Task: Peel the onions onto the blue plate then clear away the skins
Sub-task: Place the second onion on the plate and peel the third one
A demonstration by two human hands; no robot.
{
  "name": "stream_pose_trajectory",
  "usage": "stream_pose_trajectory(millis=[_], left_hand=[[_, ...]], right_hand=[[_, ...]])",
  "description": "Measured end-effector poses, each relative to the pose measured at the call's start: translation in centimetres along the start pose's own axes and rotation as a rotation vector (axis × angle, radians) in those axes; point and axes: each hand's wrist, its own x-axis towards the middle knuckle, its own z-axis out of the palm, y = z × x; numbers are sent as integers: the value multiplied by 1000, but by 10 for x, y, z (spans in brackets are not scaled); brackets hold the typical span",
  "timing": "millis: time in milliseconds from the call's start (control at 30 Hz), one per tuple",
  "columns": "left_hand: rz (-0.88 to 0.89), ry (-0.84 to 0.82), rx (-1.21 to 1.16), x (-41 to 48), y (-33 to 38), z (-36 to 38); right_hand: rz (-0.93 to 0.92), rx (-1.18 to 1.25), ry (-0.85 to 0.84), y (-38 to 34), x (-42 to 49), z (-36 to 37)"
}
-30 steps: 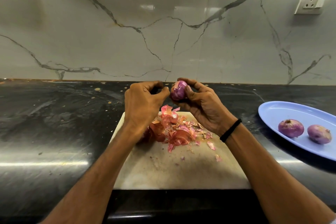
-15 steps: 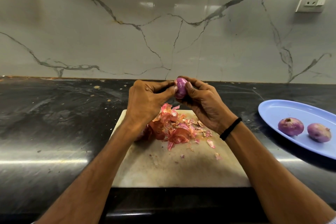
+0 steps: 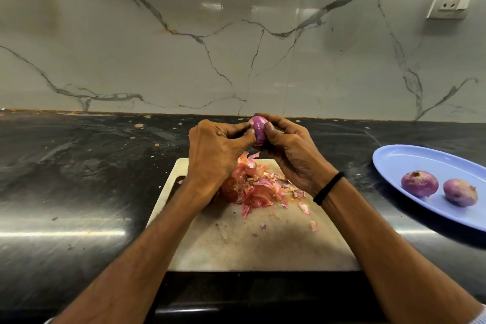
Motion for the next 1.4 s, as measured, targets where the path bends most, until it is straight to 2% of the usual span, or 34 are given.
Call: stream_pose_trajectory(millis=[300, 667, 800, 1033, 1400], left_hand=[[86, 112, 79, -1, -2, 0], [62, 18, -67, 2, 1, -5], [84, -5, -26, 2, 1, -4], [24, -40, 52, 4, -1, -6], [69, -12, 120, -1, 1, -3]], right_hand=[[-6, 16, -8, 2, -2, 9], [-6, 161, -53, -5, 0, 2], [-10, 116, -55, -4, 0, 0], [-36, -37, -80, -3, 1, -6], [-69, -93, -94, 1, 0, -6]])
